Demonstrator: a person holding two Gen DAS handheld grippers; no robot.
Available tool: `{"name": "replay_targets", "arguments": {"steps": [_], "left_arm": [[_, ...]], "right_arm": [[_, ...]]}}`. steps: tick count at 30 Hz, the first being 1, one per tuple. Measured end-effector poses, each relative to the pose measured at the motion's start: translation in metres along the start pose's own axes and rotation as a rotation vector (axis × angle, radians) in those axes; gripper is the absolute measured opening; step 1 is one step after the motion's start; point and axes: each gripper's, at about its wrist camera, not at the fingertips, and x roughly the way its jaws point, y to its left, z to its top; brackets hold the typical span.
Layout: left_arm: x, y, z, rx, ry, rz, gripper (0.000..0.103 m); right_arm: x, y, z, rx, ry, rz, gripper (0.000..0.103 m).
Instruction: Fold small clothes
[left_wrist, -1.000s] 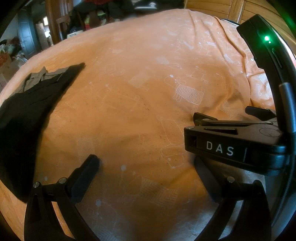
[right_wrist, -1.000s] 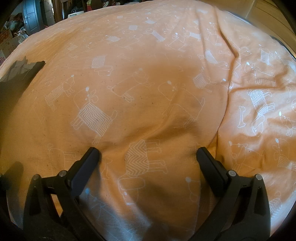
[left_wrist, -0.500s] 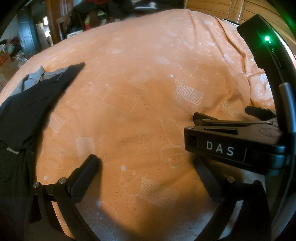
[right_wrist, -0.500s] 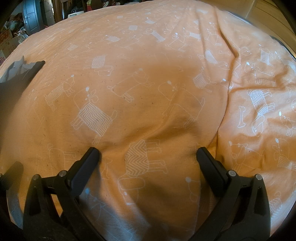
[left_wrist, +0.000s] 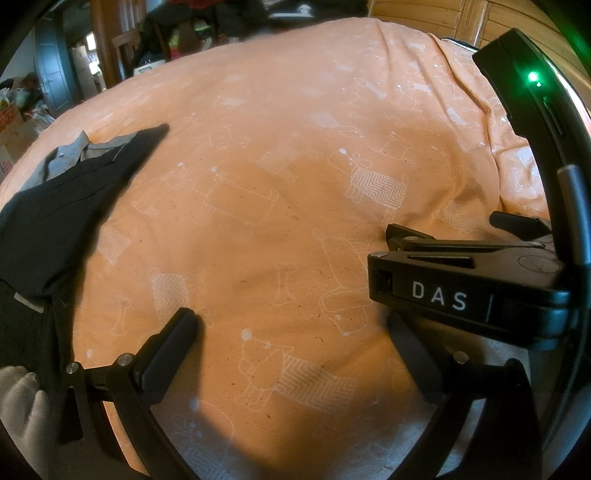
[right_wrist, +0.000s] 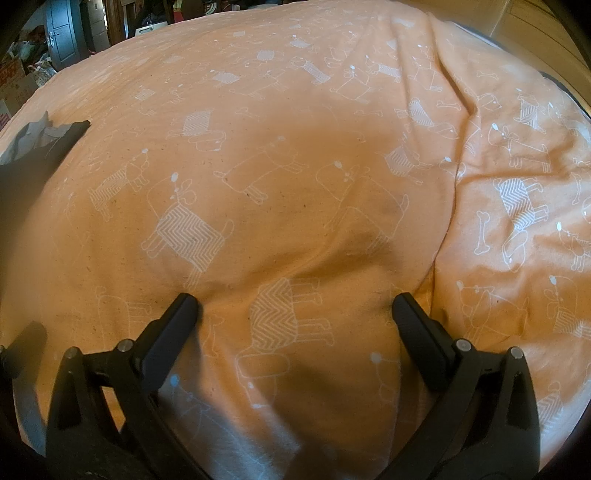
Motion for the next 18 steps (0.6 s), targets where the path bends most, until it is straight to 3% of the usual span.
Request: {"name": "replay_targets", "arguments": {"steps": [18], "left_arm": [[0.0003,0.0000,-0.0003,0.003,0.002,0.004,0.103]], "right_arm": [[0.0001,0.0005,0.0005,-0.001,0.000,0.000,0.103]]}}
